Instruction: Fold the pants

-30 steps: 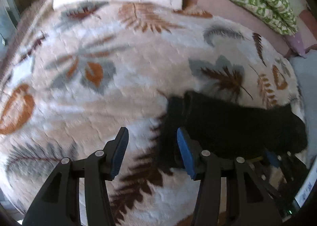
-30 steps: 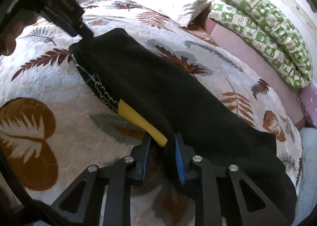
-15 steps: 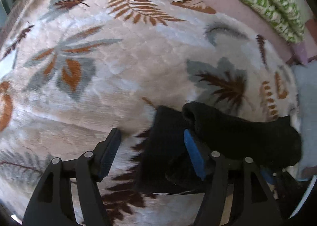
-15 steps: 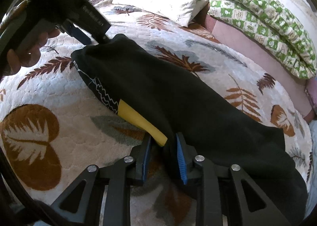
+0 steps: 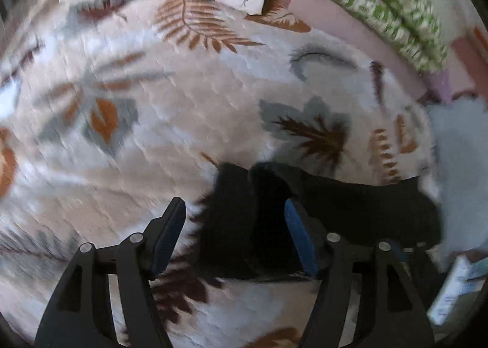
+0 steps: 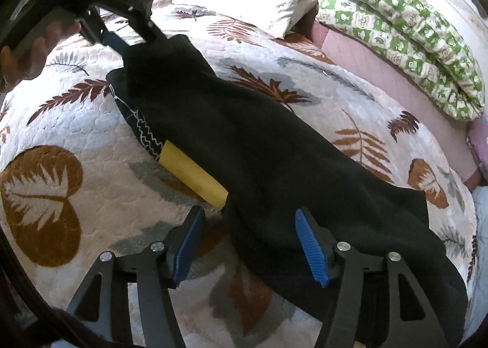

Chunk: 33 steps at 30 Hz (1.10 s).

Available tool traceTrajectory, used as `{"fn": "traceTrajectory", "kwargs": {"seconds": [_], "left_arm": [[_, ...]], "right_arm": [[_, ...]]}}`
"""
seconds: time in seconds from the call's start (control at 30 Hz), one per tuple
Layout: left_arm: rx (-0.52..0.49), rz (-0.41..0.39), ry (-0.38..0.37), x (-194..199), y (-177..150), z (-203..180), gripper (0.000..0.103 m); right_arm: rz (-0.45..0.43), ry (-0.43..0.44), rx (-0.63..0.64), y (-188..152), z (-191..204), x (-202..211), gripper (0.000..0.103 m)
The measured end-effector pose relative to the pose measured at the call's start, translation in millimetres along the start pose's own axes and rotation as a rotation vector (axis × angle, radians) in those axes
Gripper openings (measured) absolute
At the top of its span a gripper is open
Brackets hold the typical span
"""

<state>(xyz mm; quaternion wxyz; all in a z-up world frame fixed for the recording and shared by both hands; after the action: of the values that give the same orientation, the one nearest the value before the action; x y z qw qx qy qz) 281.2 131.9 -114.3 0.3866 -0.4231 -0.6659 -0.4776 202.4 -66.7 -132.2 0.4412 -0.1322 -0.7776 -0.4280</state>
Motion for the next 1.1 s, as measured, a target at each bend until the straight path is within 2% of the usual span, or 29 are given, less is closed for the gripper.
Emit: {"fn": "traceTrajectory", "kwargs": {"seconds": [0.07,0.13,0.23,0.3,0.33,0.4,0.47,0.5,0.53,0.57,0.6,0.63,0.67,0.7,0.8,0.93,1.1], "left_arm": [[0.001,0.063,-0.034,-9,-4,-3,0.067],[0.015,0.063,-0.068,-9,-3,-1,0.067],[0.023,0.073,-0.02,-18,0,6,0.067],[0.018,0.075,-0.014,-22,1,9,0.067],[0.023,0.074,-0.017,-23,1,7,0.075],[0.025,0.076,-0.036,-26,1,-2,0.086],[-0.02,0.067,0.01,-31,0,-13,0.087],[-0.027,0.062,0.022,-33,1,-15,0.086],[-0.02,0.054,0.018,-33,2,-18,0.082],[-0.008,0.048,0.004,-31,2,-19,0.075],[0.007,0.043,-0.014,-29,4,-20,0.062],[0.021,0.046,-0.039,-28,5,-20,0.051],[0.042,0.055,-0.055,-28,6,-19,0.045],[0.055,0.062,-0.057,-29,6,-17,0.035],[0.098,0.068,-0.096,-25,7,-13,0.021],[0.148,0.041,-0.167,-8,9,-16,0.018],[0.158,0.011,-0.201,15,10,-25,0.018]], "right_arm": [[0.0,0.0,0.001,0,0,1,0.063],[-0.005,-0.002,0.007,0,0,2,0.064],[0.0,-0.004,0.019,0,-1,0,0.067],[-0.001,-0.01,0.043,1,1,-1,0.068],[-0.004,-0.014,0.057,2,2,-1,0.069],[-0.005,-0.044,0.08,4,1,-4,0.078],[-0.009,-0.056,0.078,7,-2,-8,0.079],[-0.004,-0.036,0.055,7,-4,-10,0.076],[-0.001,0.004,0.013,8,-7,-12,0.069],[-0.001,0.021,-0.013,8,-9,-13,0.052],[0.0,0.009,-0.021,9,-12,-13,0.038],[-0.001,-0.012,-0.016,10,-13,-13,0.031],[0.001,-0.021,-0.015,10,-15,-13,0.018],[-0.003,-0.021,-0.021,11,-16,-13,0.016],[-0.033,-0.018,-0.047,11,-19,-7,0.012],[-0.06,-0.024,-0.078,11,-18,0,0.012],[-0.102,-0.012,-0.151,10,-22,12,0.012]]}}
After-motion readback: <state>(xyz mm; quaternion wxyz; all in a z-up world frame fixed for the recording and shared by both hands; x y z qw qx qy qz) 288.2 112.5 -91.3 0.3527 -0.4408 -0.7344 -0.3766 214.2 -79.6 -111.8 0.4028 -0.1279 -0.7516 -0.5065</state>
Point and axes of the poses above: each gripper's, at about its wrist camera, not at the fingertips, and x roughly against the way its jaws point, z to its left, y to its top, the point moved 8 cm from there along -x, roughly the way its jaws point, and after that the axes turned 4 degrees about x, right-handed, at the moved point
